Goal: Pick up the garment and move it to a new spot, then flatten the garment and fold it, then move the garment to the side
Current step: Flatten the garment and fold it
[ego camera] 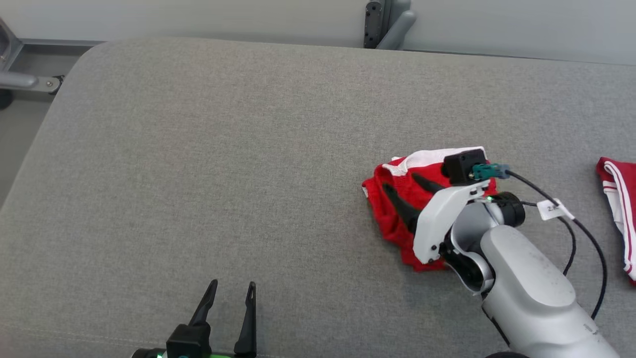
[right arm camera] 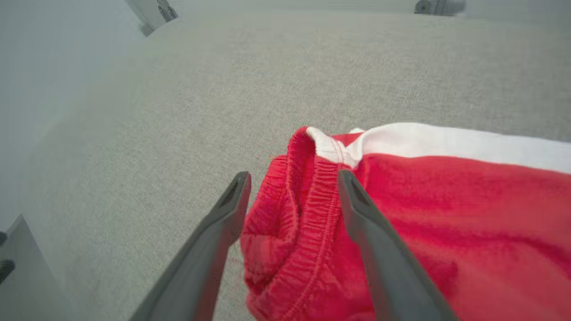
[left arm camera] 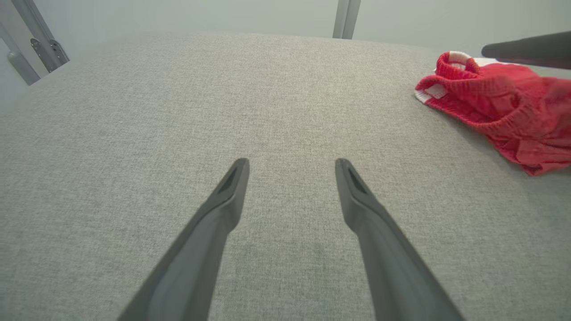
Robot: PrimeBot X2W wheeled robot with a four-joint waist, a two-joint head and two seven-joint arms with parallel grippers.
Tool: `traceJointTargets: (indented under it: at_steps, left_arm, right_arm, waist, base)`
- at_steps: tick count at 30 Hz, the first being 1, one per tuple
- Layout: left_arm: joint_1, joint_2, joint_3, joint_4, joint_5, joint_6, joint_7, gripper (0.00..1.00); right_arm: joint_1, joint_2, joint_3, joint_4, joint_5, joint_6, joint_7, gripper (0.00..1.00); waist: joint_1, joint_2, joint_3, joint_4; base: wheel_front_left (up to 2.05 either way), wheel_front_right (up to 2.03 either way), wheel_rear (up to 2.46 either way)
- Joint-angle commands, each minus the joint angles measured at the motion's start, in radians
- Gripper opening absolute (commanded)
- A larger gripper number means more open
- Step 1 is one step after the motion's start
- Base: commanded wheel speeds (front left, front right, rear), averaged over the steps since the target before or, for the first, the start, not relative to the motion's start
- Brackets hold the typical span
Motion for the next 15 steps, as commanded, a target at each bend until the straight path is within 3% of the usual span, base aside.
traceJointTargets:
  at_steps: [1,5,6,7,8,15]
  left_arm:
    - [0.012,0.001,0.008,0.002,0.010,-0.007,-0.002,1.00]
    - [0.026,0.001,0.037,-0.014,0.019,-0.002,-0.002,1.00]
    - [0.029,0.001,0.042,-0.021,0.019,0.000,-0.002,1.00]
    - [0.031,0.001,0.048,-0.029,0.017,0.003,-0.002,1.00]
    - [0.031,0.001,0.048,-0.034,0.014,0.000,-0.002,1.00]
    - [-0.015,0.001,0.032,-0.038,0.036,-0.024,-0.002,1.00]
  right_arm:
    - [0.015,-0.017,-0.003,-0.034,0.010,-0.001,-0.022,1.00]
    - [0.105,-0.071,-0.151,-0.213,-0.005,-0.001,-0.160,1.00]
    - [0.134,-0.085,-0.194,-0.245,-0.050,-0.001,-0.197,0.75]
    - [0.161,-0.083,-0.238,-0.260,-0.080,-0.001,-0.227,0.29]
    - [0.184,-0.079,-0.271,-0.258,-0.116,-0.001,-0.256,0.00]
    - [0.175,0.002,-0.338,-0.032,-0.316,-0.001,-0.456,0.00]
  waist:
    - [0.0000,0.0000,-0.013,-0.011]
    - [0.0000,0.0000,-0.007,-0.022]
    - [0.0000,0.0000,0.002,-0.026]
    - [0.0000,0.0000,0.016,-0.030]
    - [0.0000,0.0000,0.028,-0.033]
    - [0.0000,0.0000,0.112,-0.036]
  base:
    - [0.00,0.00,0.00]
    - [0.00,0.00,0.00]
    - [0.00,0.00,0.00]
    - [0.00,0.00,0.00]
    - [0.00,0.00,0.00]
    - [0.00,0.00,0.00]
